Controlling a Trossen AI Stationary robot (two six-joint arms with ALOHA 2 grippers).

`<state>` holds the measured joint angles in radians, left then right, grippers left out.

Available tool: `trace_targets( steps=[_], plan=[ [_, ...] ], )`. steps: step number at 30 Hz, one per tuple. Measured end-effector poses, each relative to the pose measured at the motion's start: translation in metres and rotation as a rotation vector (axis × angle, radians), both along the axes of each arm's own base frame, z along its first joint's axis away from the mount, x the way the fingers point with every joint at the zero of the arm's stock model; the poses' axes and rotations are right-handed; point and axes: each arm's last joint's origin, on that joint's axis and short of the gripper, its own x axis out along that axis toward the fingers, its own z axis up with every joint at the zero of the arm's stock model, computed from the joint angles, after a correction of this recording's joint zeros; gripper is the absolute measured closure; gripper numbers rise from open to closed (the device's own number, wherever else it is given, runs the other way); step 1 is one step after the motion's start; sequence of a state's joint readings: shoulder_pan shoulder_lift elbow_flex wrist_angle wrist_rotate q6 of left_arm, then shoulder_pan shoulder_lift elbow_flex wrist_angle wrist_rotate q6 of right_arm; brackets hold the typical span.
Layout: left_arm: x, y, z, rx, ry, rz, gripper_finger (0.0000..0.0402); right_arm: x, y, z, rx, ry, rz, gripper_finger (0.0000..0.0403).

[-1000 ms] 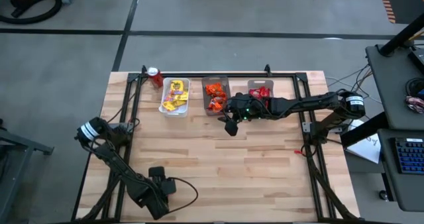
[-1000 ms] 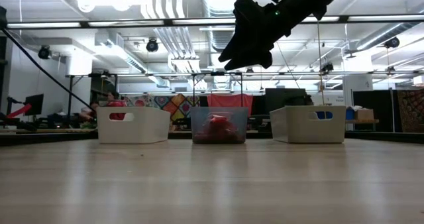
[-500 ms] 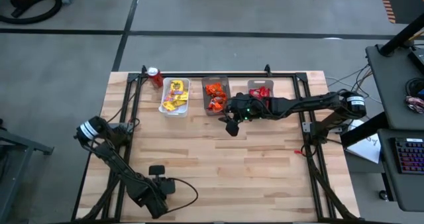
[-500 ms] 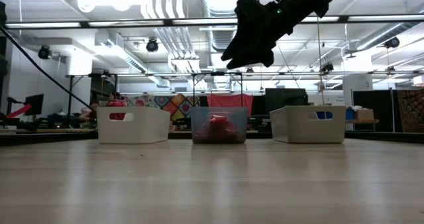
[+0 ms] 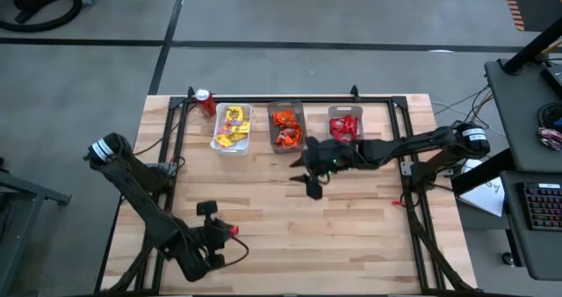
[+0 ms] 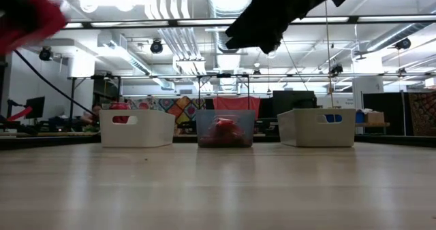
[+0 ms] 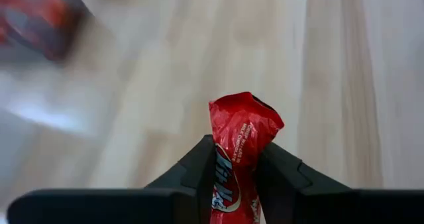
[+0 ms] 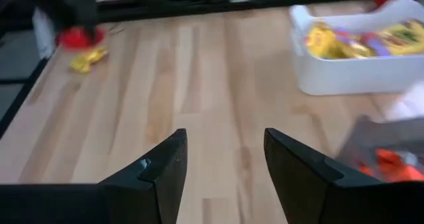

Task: Sort candy
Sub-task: Put the red chocolate into the gray bin

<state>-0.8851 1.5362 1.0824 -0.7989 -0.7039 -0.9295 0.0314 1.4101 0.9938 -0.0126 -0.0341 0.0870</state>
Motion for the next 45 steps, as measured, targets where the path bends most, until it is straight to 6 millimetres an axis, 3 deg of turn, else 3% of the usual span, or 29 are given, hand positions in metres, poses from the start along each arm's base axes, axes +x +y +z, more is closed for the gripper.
trace_targets(
  steps=[6,14,26,35,45],
  plan=[
    [0.001,0.023,0.036,0.079,-0.253,0.095,0.0326,0.006,0.028,-0.005,-0.012,-0.118,0.086,0.0213],
    [0.022,0.052,0.056,0.097,-0.469,0.326,0.0326,0.027,0.042,-0.015,-0.018,-0.314,0.028,0.0213],
    [0.051,0.07,0.045,0.136,-0.491,0.455,0.0326,0.062,0.049,-0.036,-0.024,-0.38,0.026,0.0213],
    [0.06,0.068,0.043,0.102,-0.525,0.479,0.0326,0.083,0.051,-0.031,-0.056,-0.413,0.033,0.0213],
    [0.063,0.068,0.04,0.117,-0.528,0.483,0.0326,0.091,0.052,-0.028,-0.054,-0.427,0.027,0.0213]
  ],
)
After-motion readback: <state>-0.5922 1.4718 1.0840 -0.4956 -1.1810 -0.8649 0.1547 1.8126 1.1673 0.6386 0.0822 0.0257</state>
